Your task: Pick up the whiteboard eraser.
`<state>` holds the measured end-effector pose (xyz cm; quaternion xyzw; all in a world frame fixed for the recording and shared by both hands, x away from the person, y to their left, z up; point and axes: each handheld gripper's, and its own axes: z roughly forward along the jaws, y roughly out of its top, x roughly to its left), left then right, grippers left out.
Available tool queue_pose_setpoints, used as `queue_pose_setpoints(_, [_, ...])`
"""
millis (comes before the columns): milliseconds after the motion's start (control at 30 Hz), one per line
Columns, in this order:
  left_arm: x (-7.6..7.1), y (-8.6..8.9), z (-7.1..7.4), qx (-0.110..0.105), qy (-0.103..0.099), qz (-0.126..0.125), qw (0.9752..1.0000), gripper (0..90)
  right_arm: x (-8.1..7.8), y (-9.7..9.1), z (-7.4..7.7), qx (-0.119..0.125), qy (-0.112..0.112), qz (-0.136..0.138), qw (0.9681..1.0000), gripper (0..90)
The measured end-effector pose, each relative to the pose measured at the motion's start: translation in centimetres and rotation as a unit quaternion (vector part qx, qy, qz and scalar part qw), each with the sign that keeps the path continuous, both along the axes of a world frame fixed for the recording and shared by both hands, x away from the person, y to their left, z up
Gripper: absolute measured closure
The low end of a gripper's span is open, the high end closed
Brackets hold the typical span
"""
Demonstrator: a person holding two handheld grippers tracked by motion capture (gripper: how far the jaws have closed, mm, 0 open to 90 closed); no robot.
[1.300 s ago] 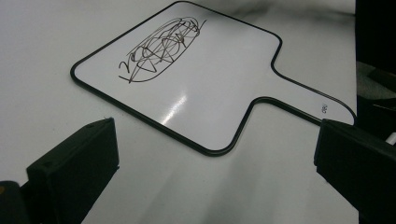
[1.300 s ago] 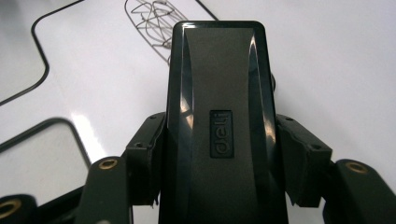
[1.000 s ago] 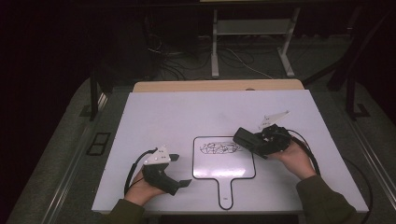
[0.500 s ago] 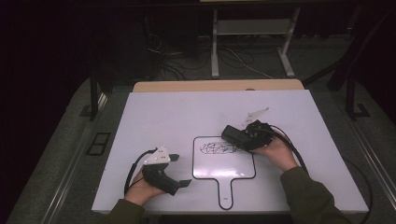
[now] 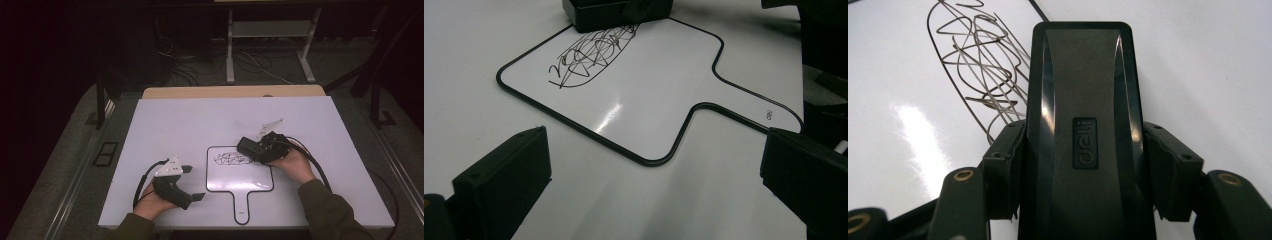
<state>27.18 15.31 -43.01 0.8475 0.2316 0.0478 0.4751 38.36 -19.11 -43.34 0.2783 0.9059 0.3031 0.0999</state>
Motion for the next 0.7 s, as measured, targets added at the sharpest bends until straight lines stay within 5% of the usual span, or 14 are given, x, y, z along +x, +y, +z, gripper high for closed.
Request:
queue_pose_setpoints(400, [0.0,-0.1,0.0,0.001,0.0,-0.002,1.0,0.0,-0.7,1.2,0.1,-0.007,-0.005,0.024,0.9997,38.5])
queue_pose_setpoints(700, [0.0,0.0,0.0,0.001,0.0,-0.002,1.0,0.0,0.2,-0.9,0.0,-0.008,-0.004,-0.025,0.9996,38.4])
